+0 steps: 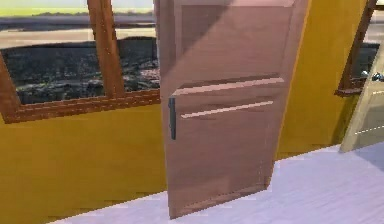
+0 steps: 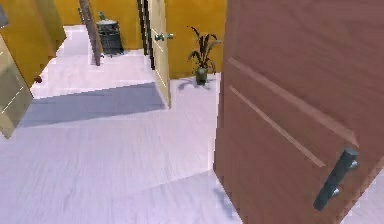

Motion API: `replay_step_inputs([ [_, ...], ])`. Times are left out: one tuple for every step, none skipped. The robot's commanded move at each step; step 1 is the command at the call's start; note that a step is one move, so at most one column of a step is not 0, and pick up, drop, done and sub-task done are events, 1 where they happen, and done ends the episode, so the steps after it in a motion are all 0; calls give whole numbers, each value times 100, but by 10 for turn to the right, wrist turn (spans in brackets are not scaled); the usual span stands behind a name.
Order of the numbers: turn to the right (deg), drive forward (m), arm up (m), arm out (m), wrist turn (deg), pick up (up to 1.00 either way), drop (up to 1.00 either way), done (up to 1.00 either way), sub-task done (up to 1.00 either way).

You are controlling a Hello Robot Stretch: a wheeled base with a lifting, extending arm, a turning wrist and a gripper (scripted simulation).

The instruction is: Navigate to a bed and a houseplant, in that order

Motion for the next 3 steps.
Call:
replay_step_inputs([
  [450, 0, 0, 0, 0, 0, 0, 0, 0],
  [210, 0, 0, 0, 0, 0, 0, 0, 0],
  [0, 60, 0, 0, 0, 0, 0, 0, 0],
])
